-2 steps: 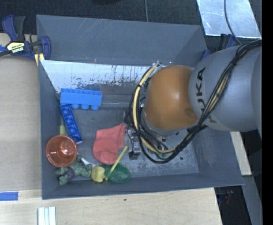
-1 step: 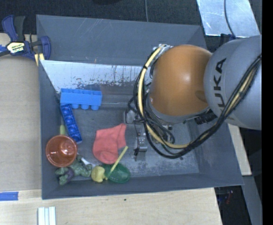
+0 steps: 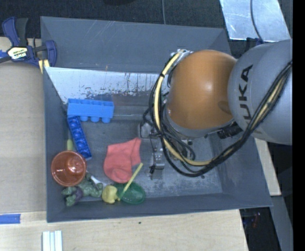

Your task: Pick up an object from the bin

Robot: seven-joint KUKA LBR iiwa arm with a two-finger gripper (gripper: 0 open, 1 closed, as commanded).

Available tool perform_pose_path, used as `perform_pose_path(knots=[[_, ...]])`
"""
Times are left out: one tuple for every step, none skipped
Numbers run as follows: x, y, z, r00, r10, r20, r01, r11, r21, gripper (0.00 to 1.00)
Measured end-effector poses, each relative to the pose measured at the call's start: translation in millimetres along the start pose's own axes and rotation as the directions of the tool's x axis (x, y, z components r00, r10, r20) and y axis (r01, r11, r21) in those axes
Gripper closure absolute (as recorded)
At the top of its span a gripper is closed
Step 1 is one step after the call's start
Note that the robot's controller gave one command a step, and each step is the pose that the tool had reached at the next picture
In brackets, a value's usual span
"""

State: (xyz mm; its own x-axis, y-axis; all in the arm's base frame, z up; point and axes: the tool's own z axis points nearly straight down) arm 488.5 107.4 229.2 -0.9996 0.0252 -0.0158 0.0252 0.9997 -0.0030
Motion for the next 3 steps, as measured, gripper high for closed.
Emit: perform_pose_path(knots=[[-12.9,42.9,72.1,1.000,-0.031,0.007,0.031,1.000,-0.002,0.00],[-75.0,46.0,91.5,0.982,0.189,0.009,-0.189,0.982,-0.004,0.00],[-75.3,35.0,118.6,0.973,0.229,0.007,-0.229,0.973,-0.003,0.00]])
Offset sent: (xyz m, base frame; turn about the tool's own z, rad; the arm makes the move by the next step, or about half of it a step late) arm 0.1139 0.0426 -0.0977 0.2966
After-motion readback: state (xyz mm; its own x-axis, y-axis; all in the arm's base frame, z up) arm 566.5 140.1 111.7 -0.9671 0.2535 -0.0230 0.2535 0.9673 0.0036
